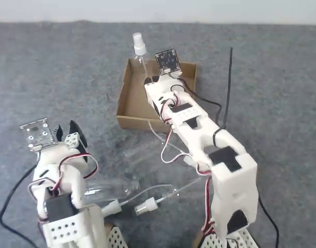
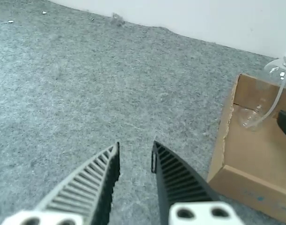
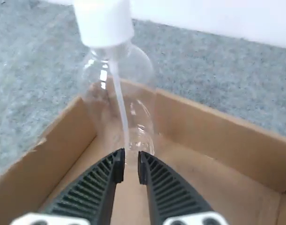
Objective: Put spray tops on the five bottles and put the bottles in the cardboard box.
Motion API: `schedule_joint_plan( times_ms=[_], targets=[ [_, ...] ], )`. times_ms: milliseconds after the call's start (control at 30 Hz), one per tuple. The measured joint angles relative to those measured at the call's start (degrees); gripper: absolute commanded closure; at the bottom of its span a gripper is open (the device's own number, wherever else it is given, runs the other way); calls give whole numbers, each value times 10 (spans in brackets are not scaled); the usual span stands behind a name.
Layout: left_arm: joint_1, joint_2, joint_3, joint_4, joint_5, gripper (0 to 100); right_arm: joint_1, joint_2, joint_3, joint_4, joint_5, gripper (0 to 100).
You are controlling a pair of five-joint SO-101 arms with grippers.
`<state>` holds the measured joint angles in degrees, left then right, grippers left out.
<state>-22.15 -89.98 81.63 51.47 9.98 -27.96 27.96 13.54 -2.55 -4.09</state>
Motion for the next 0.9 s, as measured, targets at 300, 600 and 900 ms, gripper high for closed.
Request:
schedule_joint_plan(
  times_ms=[300, 600, 900],
  targets=[
    [0, 0, 0, 0, 0, 899, 0, 65, -69, 0, 0, 989],
    [0, 0, 0, 0, 0, 899, 0, 81, -88, 0, 0, 989],
    [0, 0, 0, 0, 0, 899, 0, 50, -43, 0, 0, 989]
  ],
)
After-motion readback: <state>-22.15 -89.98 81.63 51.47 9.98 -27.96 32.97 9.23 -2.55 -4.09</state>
